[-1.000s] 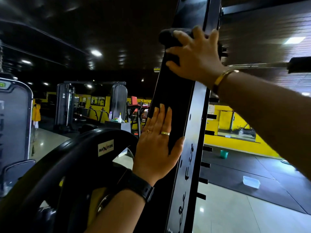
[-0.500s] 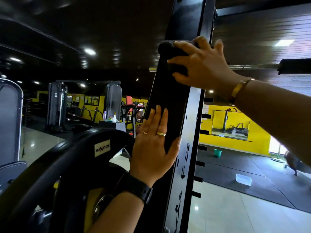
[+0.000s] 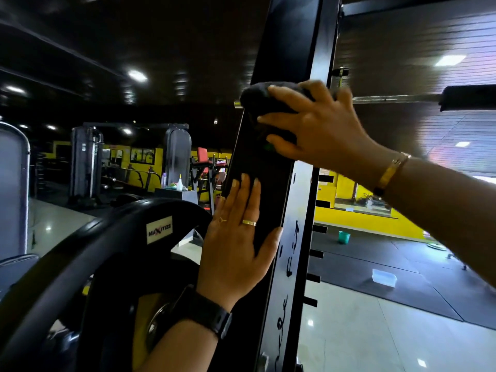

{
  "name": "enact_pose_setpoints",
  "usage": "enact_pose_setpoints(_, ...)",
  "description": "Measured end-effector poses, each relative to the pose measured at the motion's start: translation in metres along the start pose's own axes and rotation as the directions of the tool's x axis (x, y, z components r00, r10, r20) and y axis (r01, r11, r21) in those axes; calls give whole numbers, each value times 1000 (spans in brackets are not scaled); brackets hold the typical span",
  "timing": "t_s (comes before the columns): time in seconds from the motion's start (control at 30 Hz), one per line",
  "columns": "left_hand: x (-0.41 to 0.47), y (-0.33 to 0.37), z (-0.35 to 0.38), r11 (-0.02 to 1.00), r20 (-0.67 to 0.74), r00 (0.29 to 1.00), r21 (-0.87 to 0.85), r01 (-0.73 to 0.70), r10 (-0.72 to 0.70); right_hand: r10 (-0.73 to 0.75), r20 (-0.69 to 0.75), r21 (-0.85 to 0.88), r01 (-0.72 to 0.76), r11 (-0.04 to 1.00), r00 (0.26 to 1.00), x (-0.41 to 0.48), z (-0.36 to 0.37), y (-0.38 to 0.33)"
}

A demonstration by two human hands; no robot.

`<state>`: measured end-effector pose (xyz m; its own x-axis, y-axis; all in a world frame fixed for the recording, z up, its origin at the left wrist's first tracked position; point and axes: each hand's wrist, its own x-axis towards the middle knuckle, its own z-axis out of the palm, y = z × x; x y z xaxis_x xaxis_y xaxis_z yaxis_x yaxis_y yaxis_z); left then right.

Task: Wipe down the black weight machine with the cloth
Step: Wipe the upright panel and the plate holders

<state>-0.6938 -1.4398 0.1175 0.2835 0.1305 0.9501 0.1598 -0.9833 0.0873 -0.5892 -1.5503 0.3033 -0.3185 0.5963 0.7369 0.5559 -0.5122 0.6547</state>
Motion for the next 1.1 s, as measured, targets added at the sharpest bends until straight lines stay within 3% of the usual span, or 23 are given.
enact_pose_setpoints(0.13,-4,-1,0,1000,-3,1000,1,8,-8,180,70,7,-181,983,981,23,-4,-4)
enact_pose_setpoints(0.23,-3,-2,-1,1000,-13,1000,2,0,0,280,72,-87,-274,958,957,37,-3,-30)
enact_pose_setpoints(0.47,-4,2,-2,1000,-27,999,15,24,-24,137,33,-231,-126,965,990,6,0,-69)
enact_pose_setpoints(0.67,-23,6,-5,999,40,998,-10,50,-49,135,-13,69,-134,989,991,-31,-9,-48)
enact_pose_setpoints(0.8,-24,4,-5,999,34,998,-1,49,-49,239,150,85,-254,963,959,-3,-16,-44)
enact_pose_setpoints(0.9,-23,3,-5,999,13,999,-7,41,-41,270,159,8,-275,961,950,16,-14,-54)
enact_pose_setpoints(1.1,-23,4,-4,999,0,999,-7,52,-52,147,57,-166,-136,977,988,2,-6,-83)
